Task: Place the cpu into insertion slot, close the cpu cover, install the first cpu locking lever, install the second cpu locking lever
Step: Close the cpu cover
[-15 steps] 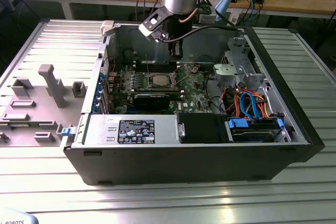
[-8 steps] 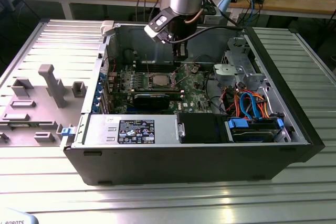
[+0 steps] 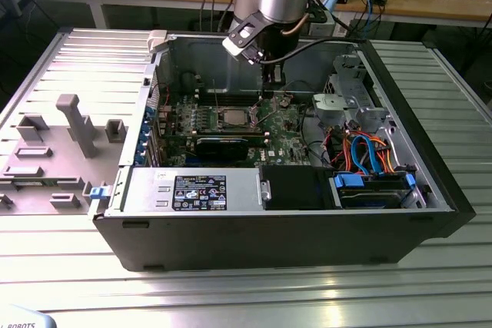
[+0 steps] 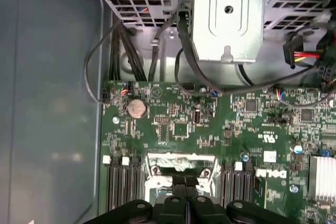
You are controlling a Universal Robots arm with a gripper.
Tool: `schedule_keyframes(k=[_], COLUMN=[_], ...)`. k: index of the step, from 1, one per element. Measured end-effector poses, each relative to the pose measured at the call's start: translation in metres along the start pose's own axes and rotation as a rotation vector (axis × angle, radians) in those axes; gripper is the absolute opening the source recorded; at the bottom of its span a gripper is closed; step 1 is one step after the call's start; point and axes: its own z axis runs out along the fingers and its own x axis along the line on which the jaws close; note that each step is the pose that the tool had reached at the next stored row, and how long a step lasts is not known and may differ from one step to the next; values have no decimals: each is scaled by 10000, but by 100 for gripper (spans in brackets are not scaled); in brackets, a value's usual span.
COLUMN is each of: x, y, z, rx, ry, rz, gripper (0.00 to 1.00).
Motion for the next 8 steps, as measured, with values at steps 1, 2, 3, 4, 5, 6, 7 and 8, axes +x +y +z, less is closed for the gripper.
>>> schedule_keyframes(k=[1, 2, 3, 4, 5, 6, 7, 8], x=[-1, -1, -2, -2, -3, -4, -4, -4], y=[19, 38, 65, 85, 112, 129, 146, 152], z=[2, 4, 6, 8, 10, 12, 13, 13], rx=[-1, -1, 0, -1, 0, 0, 1, 0], ry=[-1, -3, -6, -8, -12, -13, -14, -14], rz=[1, 1, 0, -1, 0, 0, -1, -1], gripper=[11, 11, 11, 11, 11, 11, 11, 11])
